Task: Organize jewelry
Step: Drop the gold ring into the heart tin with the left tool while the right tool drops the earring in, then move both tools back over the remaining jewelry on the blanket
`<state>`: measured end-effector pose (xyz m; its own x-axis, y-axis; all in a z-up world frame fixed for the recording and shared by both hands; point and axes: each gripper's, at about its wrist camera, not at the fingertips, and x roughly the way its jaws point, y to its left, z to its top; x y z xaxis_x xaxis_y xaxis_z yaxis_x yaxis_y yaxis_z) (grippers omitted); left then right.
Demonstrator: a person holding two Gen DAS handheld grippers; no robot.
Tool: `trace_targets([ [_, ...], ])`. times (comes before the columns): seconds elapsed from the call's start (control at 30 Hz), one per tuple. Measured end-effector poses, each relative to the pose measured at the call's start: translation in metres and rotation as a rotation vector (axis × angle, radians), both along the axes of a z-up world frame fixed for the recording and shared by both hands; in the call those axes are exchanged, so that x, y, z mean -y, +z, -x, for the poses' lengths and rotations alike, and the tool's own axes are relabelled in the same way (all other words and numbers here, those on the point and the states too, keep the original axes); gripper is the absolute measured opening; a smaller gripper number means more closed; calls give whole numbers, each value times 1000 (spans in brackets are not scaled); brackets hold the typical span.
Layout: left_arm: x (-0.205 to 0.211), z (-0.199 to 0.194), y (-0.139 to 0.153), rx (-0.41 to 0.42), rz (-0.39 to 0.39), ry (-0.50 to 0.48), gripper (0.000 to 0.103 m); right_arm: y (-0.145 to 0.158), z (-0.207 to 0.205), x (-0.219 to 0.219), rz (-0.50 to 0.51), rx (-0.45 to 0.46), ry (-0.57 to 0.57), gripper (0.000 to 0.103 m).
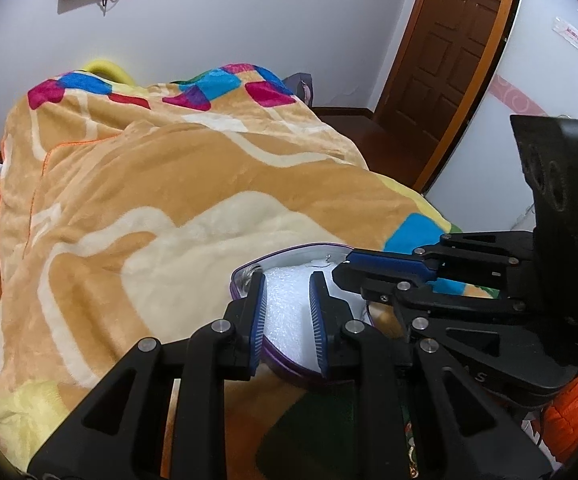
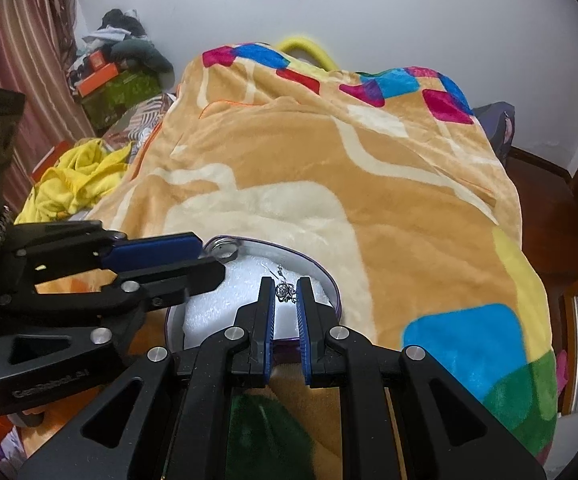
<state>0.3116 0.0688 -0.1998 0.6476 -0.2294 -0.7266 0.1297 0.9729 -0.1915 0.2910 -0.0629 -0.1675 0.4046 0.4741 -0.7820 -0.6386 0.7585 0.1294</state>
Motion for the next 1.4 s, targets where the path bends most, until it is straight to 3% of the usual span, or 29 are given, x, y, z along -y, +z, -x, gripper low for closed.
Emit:
trace_targets([
  [0.1, 0, 5, 4, 8, -18, 9, 21, 1, 2, 0, 7, 2, 2, 10],
  [0.27, -3, 15, 12, 12, -23, 25, 21, 9, 8, 0, 21, 27, -7, 20],
  [0.87, 14, 81, 51, 55, -62, 31, 31, 66, 70, 36, -34, 139, -86, 20],
  [1.2, 25, 118, 45, 10, -85, 10, 34, 73, 109, 55, -42, 180, -121, 20],
  [1.4, 29, 137, 33, -25, -70, -11, 34, 62, 125, 68, -47, 149, -138, 20],
])
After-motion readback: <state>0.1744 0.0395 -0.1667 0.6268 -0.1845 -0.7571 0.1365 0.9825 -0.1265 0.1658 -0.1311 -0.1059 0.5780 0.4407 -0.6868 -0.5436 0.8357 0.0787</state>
